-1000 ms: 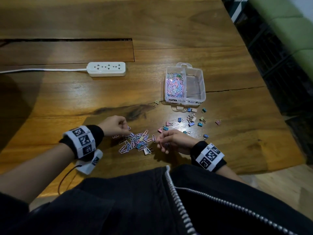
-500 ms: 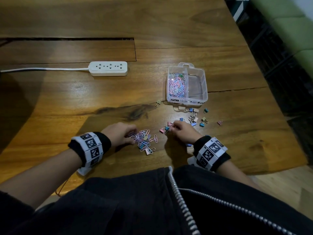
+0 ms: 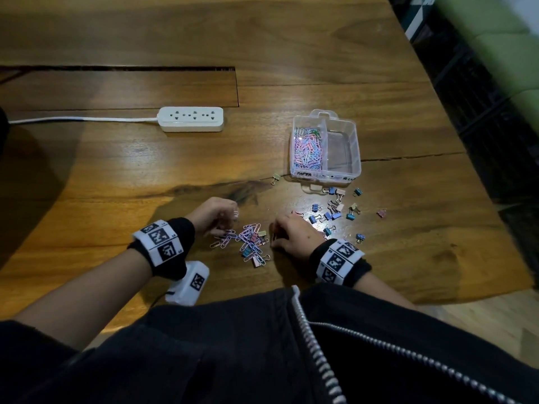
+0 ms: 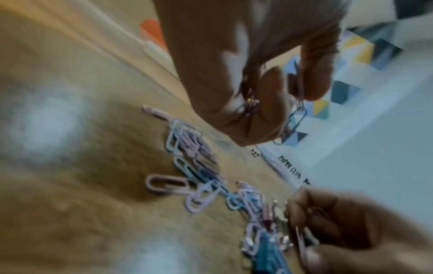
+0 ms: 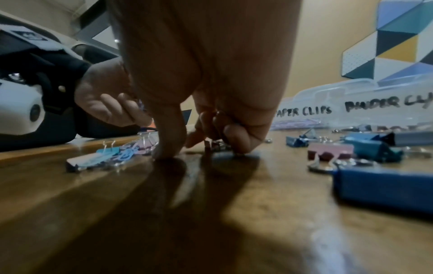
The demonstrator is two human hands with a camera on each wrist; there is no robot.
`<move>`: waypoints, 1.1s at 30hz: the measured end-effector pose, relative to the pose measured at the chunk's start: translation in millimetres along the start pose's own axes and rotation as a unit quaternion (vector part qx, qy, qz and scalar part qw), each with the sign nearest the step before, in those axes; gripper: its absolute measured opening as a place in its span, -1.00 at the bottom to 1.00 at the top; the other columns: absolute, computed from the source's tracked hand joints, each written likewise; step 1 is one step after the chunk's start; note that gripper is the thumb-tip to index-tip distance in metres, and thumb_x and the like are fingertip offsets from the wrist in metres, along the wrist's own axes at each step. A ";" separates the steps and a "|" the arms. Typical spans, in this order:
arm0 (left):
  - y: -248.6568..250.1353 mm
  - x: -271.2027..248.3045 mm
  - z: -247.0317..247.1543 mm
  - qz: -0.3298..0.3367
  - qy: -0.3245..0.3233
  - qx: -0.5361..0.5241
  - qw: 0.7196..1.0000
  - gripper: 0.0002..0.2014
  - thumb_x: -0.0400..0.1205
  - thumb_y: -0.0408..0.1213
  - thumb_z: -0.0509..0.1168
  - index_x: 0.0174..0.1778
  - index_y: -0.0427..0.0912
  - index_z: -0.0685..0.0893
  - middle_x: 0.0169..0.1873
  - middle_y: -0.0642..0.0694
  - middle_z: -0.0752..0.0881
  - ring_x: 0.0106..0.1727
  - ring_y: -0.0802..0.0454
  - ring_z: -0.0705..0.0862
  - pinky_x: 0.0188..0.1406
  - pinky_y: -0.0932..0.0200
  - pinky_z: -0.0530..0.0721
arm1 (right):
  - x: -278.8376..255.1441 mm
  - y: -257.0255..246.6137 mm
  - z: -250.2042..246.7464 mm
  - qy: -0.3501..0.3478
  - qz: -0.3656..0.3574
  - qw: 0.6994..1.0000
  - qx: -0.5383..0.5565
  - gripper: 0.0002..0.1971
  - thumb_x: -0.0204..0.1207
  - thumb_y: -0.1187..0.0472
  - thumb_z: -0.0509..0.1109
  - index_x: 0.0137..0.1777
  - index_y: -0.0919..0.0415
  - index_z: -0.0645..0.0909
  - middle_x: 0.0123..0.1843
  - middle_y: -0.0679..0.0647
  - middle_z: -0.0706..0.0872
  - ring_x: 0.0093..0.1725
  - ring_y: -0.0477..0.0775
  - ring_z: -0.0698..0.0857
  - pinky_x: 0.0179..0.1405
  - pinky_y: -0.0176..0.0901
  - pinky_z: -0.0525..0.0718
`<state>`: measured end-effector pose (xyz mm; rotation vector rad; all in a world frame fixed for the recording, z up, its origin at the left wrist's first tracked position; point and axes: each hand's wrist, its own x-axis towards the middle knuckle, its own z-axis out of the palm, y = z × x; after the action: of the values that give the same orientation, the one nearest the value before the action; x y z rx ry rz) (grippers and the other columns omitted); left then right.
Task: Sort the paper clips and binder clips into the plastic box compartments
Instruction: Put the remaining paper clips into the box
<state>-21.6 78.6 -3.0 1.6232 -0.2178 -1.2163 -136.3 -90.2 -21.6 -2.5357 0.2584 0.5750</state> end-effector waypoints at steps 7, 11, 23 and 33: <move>0.3 7.5 10.5 -0.038 0.033 -0.106 0.993 -0.74 0.39 -0.61 -0.04 -0.50 -0.17 0.32 -0.56 -0.09 0.49 -0.73 0.16 0.39 -0.84 0.52 0.21 | -5.3 5.6 -9.0 -0.012 0.035 0.981 0.188 -0.71 0.50 0.22 0.35 -0.39 0.04 0.34 -0.35 -0.06 0.49 -0.29 -0.09 0.51 -0.28 -0.33 0.47; -1.1 10.1 11.9 -0.072 0.026 -0.087 0.993 -0.78 0.52 -0.53 -0.05 -0.32 -0.19 0.41 -0.63 -0.03 0.43 -0.71 0.15 0.33 -0.78 0.47 0.21 | -6.3 7.2 -15.6 -0.022 0.048 0.887 0.459 -0.77 0.49 0.47 0.27 -0.27 0.14 0.42 -0.29 0.02 0.55 -0.31 -0.08 0.58 -0.40 -0.40 0.55; 1.2 11.6 9.2 -0.066 0.007 -0.011 0.998 -0.64 0.48 -0.74 0.08 -0.27 -0.13 0.26 -0.49 -0.11 0.35 -0.77 0.14 0.31 -0.83 0.35 0.23 | 7.6 -2.4 -11.0 -0.012 0.092 0.943 0.320 -0.62 0.54 0.56 -0.01 0.01 0.27 0.62 0.22 0.29 0.63 0.16 0.14 0.56 0.00 -0.19 0.57; -3.7 16.1 12.3 -0.056 0.012 0.058 0.997 -0.69 0.55 -0.65 0.11 -0.24 -0.09 0.34 -0.37 -0.08 0.44 -0.72 0.20 0.37 -0.80 0.40 0.33 | 9.1 -21.0 4.7 0.035 0.029 0.979 0.197 -0.82 0.40 0.10 0.45 -0.16 0.15 0.53 -0.09 0.12 0.58 -0.09 0.05 0.54 -0.15 -0.15 0.48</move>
<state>-25.3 62.0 -14.8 1.7688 -0.1876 -1.2887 -123.8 -70.6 -19.9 -2.1720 0.4281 0.4091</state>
